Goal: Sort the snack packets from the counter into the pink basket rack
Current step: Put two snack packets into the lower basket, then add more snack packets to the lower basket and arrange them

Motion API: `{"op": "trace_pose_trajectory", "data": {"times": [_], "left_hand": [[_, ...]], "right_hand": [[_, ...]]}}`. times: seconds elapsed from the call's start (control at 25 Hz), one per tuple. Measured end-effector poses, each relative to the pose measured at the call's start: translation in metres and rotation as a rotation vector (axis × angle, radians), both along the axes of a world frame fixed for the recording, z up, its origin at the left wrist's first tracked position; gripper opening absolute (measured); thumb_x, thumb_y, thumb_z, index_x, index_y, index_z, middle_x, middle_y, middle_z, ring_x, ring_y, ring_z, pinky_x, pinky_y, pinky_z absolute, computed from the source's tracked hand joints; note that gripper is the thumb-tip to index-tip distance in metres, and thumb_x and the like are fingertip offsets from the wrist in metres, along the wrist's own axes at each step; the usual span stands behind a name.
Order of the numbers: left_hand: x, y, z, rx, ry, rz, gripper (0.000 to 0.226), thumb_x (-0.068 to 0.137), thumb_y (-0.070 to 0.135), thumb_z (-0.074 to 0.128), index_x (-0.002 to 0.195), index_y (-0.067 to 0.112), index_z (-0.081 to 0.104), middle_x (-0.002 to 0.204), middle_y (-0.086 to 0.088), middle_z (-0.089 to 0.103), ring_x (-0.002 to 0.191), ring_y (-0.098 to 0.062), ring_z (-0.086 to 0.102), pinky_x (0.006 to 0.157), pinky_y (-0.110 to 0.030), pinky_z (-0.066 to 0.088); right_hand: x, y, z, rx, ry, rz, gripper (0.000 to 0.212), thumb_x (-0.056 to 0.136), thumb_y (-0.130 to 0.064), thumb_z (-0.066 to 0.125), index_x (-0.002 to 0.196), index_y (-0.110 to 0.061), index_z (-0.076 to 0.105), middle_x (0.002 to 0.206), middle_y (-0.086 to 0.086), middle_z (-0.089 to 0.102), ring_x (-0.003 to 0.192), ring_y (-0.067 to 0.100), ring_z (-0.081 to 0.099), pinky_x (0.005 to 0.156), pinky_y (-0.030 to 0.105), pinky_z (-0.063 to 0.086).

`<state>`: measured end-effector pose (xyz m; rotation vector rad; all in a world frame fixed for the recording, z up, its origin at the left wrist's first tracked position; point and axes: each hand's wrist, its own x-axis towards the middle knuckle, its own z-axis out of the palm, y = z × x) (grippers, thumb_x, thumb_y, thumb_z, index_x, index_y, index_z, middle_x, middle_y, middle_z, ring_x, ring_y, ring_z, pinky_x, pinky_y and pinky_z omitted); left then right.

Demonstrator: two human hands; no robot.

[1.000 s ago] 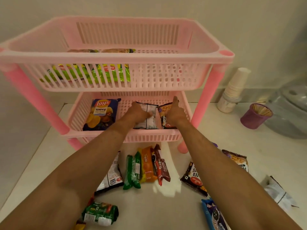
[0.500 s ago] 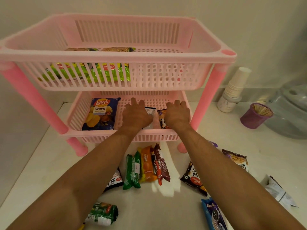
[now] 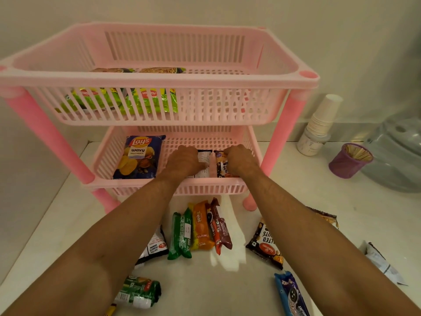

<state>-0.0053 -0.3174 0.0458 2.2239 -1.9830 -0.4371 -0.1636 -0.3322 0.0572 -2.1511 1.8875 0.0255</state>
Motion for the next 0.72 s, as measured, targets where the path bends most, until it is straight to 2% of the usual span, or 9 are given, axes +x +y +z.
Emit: {"op": "trace_pose_trajectory", "data": {"times": [0.08, 0.2, 0.32, 0.44, 0.6, 0.64, 0.72], "left_hand": [[0.007, 0.007, 0.005, -0.012, 0.049, -0.028, 0.058, 0.082, 0.054, 0.064, 0.128, 0.018, 0.058, 0.131, -0.008, 0.059, 0.115, -0.027, 0.056, 0.084, -0.032, 0.042], [0.013, 0.026, 0.018, -0.148, 0.147, 0.027, 0.057, 0.085, 0.052, 0.062, 0.13, 0.019, 0.055, 0.134, -0.008, 0.055, 0.119, -0.028, 0.053, 0.093, -0.037, 0.044], [0.02, 0.058, 0.026, -0.448, 0.257, 0.014, 0.035, 0.089, 0.038, 0.062, 0.113, 0.013, 0.064, 0.114, -0.01, 0.058, 0.103, -0.027, 0.057, 0.082, -0.037, 0.048], [0.028, 0.102, 0.02, -0.673, 0.301, 0.025, 0.02, 0.088, 0.029, 0.063, 0.097, 0.011, 0.067, 0.099, -0.008, 0.058, 0.087, -0.021, 0.056, 0.073, -0.03, 0.044], [0.036, 0.157, -0.009, -0.707, 0.272, 0.139, 0.009, 0.084, 0.021, 0.064, 0.089, 0.014, 0.065, 0.091, 0.001, 0.054, 0.082, -0.01, 0.048, 0.071, -0.027, 0.044], [0.038, 0.167, -0.019, -0.689, 0.248, 0.138, 0.009, 0.083, 0.017, 0.064, 0.089, 0.012, 0.066, 0.092, -0.001, 0.056, 0.083, -0.012, 0.05, 0.072, -0.03, 0.046], [0.044, 0.182, -0.039, -0.534, 0.221, 0.167, 0.016, 0.083, 0.016, 0.062, 0.096, 0.007, 0.065, 0.101, -0.008, 0.058, 0.092, -0.023, 0.056, 0.076, -0.037, 0.05]], "right_hand": [[0.001, 0.007, 0.003, -0.037, -0.019, -0.003, 0.043, 0.088, -0.004, 0.055, 0.13, -0.014, 0.056, 0.13, 0.015, 0.051, 0.122, 0.036, 0.047, 0.095, 0.041, 0.046], [0.005, 0.027, 0.009, -0.257, -0.248, 0.045, 0.039, 0.092, -0.012, 0.056, 0.131, -0.011, 0.056, 0.129, 0.017, 0.052, 0.122, 0.036, 0.044, 0.094, 0.041, 0.043], [0.011, 0.068, 0.004, -0.472, -0.498, 0.15, 0.034, 0.089, -0.014, 0.063, 0.123, -0.007, 0.063, 0.12, 0.015, 0.061, 0.115, 0.033, 0.051, 0.095, 0.035, 0.04], [0.014, 0.11, -0.012, -0.528, -0.586, 0.186, 0.029, 0.086, -0.015, 0.067, 0.114, -0.009, 0.068, 0.116, 0.01, 0.064, 0.114, 0.026, 0.052, 0.098, 0.032, 0.039], [0.006, 0.147, -0.039, -0.666, -0.551, 0.217, 0.017, 0.083, -0.006, 0.068, 0.099, -0.006, 0.072, 0.11, 0.012, 0.066, 0.108, 0.027, 0.055, 0.095, 0.037, 0.046], [0.002, 0.153, -0.046, -0.643, -0.56, 0.217, 0.016, 0.083, -0.007, 0.068, 0.099, -0.006, 0.072, 0.109, 0.011, 0.066, 0.107, 0.027, 0.057, 0.095, 0.037, 0.047], [-0.004, 0.161, -0.058, -0.471, -0.564, 0.146, 0.021, 0.087, -0.015, 0.065, 0.106, -0.01, 0.069, 0.114, 0.007, 0.064, 0.11, 0.025, 0.055, 0.096, 0.036, 0.046]]}}
